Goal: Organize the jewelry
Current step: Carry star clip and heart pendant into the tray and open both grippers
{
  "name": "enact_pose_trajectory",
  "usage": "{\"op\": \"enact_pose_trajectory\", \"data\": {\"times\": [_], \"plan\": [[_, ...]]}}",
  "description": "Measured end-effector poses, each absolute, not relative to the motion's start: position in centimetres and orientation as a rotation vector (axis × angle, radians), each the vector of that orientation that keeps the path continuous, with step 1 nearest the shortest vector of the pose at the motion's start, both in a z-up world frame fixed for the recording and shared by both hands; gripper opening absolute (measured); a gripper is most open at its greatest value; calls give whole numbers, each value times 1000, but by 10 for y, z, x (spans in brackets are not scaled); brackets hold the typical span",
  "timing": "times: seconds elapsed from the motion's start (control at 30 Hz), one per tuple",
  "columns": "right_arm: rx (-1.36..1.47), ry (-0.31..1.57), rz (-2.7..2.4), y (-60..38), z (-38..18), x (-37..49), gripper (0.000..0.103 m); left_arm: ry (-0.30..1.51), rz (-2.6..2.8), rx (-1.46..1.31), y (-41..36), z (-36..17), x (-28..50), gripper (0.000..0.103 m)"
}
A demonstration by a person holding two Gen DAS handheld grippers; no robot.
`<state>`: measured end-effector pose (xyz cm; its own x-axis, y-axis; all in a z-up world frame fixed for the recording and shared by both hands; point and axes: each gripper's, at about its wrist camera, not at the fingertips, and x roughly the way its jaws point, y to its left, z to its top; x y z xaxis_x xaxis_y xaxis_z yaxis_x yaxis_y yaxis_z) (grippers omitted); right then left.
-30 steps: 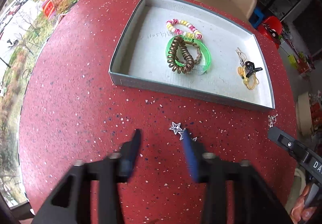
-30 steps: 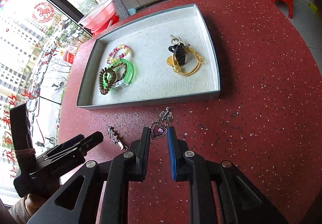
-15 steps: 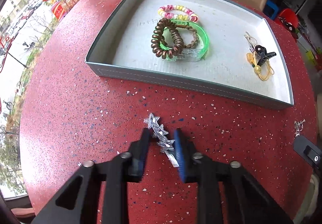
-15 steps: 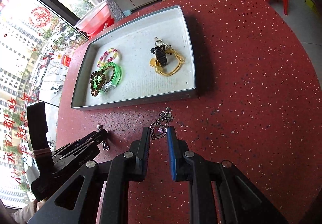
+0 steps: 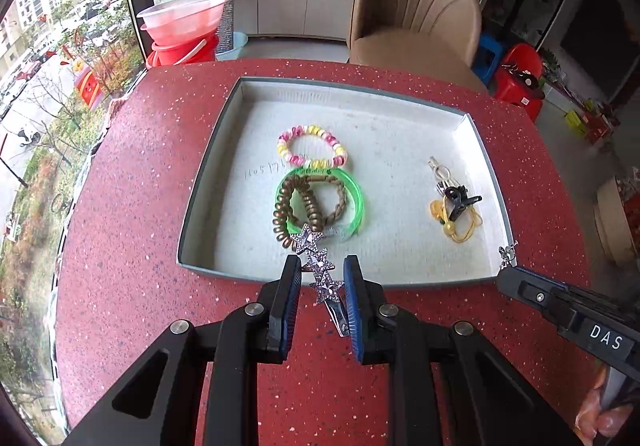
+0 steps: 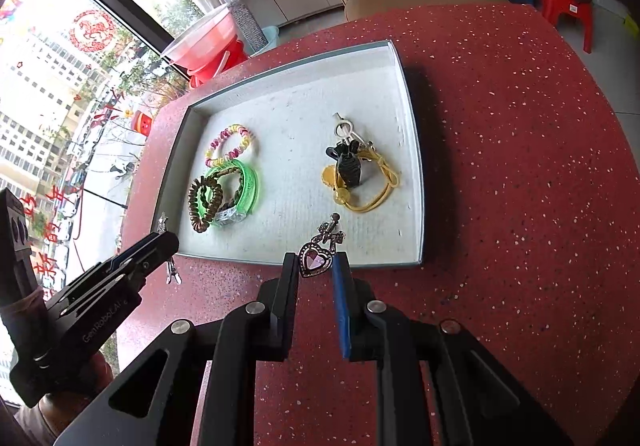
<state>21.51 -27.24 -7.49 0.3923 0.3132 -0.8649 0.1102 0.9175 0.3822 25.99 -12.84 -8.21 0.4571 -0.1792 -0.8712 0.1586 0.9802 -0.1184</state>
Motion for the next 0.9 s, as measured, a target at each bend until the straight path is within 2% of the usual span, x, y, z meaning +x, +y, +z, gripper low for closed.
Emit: {"op": "enact_pose_trajectory", "data": {"times": [0.3, 0.6, 0.67, 0.73, 0.9], "plan": [[362, 1215, 112, -271, -99, 250, 18, 1073, -228, 56, -130, -89, 295, 40], [353, 1286, 106, -267, -126, 261, 20, 1089, -203, 100, -134, -97, 297, 41], [356, 1292, 108, -266, -127, 262, 26, 1087, -193, 107, -134, -97, 297, 41], [355, 1286, 111, -265, -126, 262, 43, 1085, -180, 111, -133, -97, 296, 41], [364, 1243, 119, -262, -114, 257, 46, 1070, -163, 106, -128, -93, 292, 41]]}}
